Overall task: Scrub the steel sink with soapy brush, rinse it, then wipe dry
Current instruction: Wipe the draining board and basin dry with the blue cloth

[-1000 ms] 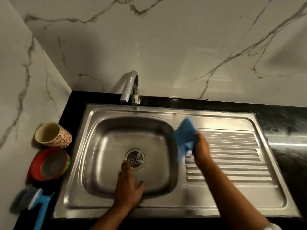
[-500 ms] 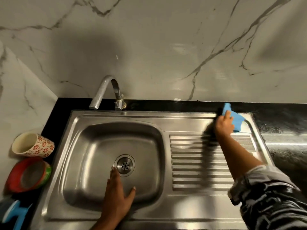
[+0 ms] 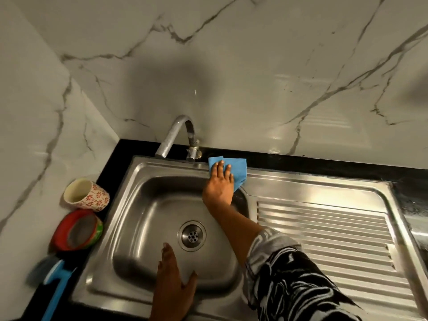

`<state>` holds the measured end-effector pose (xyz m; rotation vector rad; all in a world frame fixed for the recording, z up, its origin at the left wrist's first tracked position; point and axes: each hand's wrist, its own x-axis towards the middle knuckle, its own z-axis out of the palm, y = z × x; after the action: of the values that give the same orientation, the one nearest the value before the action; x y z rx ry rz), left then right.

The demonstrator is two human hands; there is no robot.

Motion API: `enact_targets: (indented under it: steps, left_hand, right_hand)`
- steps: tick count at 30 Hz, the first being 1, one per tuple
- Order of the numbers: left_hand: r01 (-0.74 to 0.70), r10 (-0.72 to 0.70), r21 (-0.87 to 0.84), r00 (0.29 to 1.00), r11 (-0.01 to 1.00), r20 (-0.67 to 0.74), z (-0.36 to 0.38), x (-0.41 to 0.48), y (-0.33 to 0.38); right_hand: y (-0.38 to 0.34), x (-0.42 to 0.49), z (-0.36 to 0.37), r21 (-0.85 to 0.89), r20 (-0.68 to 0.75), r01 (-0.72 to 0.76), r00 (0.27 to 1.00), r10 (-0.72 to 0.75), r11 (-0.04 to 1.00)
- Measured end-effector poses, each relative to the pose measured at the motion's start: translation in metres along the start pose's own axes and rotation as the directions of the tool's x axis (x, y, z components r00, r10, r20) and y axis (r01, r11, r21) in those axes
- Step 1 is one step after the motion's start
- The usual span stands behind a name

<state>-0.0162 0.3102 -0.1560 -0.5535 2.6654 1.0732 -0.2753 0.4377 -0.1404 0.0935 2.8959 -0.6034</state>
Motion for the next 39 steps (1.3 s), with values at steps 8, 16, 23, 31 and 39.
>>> enact_targets:
  steps: [8, 16, 23, 31, 39]
  left_hand:
    - [0.051, -0.052, -0.035, 0.998, 0.998, -0.028, -0.012, -0.029, 0.014]
    - [0.08, -0.085, -0.077, 0.994, 0.994, -0.066, -0.03, -0.021, 0.004]
    - [0.028, -0.025, -0.115, 0.999, 0.993, 0.028, -0.039, 0.001, 0.001]
    - [0.016, -0.016, -0.002, 0.977, 1.0, 0.211, -0.07, 0.037, -0.024]
    - [0.036, -0.072, 0.133, 0.96, 0.99, 0.27, -0.09, 0.057, -0.031]
  right_hand:
    - [-0.013, -0.023, -0.042, 0.798, 0.183, -0.164, 0.983, 0.025, 0.58]
    - [0.114, -0.061, -0.124, 0.919, 0.353, -0.22, 0.829, 0.434, -0.327]
    - [0.138, -0.006, -0.116, 0.686, -0.352, -0.133, 0.801, 0.485, 0.716]
    - [0.026, 0.05, -0.011, 0.042, -0.251, -0.123, 0.959, 0.13, 0.992]
    - [-0.011, 0.042, 0.012, -0.006, -0.203, 0.094, 0.975, -0.093, 0.996]
